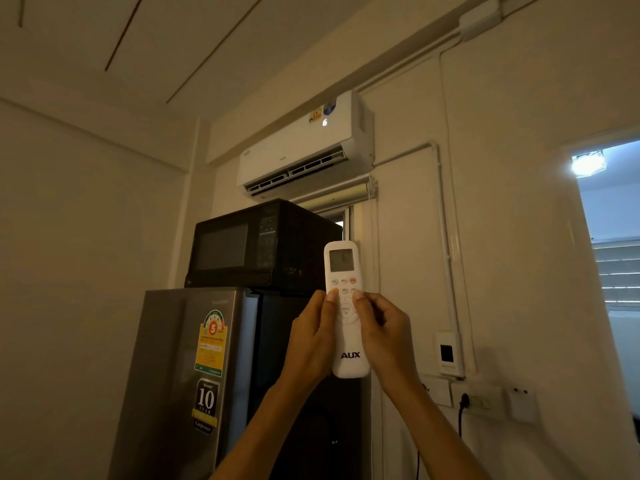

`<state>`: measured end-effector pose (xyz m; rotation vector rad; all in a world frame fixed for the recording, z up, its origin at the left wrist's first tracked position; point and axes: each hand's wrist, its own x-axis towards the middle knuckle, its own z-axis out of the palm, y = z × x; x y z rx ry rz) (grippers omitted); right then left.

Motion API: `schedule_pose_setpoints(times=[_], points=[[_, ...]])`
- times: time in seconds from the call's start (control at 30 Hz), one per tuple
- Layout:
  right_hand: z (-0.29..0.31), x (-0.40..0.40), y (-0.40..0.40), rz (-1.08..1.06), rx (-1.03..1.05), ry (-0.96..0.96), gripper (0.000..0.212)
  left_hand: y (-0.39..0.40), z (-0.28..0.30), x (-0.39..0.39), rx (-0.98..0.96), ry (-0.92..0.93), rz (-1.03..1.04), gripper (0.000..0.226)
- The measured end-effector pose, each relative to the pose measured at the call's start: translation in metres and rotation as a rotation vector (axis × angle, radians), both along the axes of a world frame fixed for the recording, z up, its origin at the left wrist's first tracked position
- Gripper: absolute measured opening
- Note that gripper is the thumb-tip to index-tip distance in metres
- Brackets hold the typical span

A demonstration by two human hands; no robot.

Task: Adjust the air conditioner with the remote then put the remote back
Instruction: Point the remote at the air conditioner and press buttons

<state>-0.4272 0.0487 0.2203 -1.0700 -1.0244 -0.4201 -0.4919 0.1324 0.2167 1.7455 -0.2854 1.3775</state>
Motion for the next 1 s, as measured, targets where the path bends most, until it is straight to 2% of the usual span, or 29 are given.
schedule_pose_setpoints(times=[0.43,0.6,1.0], points=[[0.01,-0.002,0.015,0.031,0.016,0.078,0.018,0.015,0.007,0.004,-0.004,0.011,0.023,0.018],[0.008,-0.004,0.016,0.049,0.029,0.081,0.009,0.019,0.003,0.005,-0.009,0.02,0.027,0.018],[0.008,0.006,0.024,0.0,0.028,0.071,0.013,0.023,0.002,0.012,-0.025,0.01,0.01,0.017]])
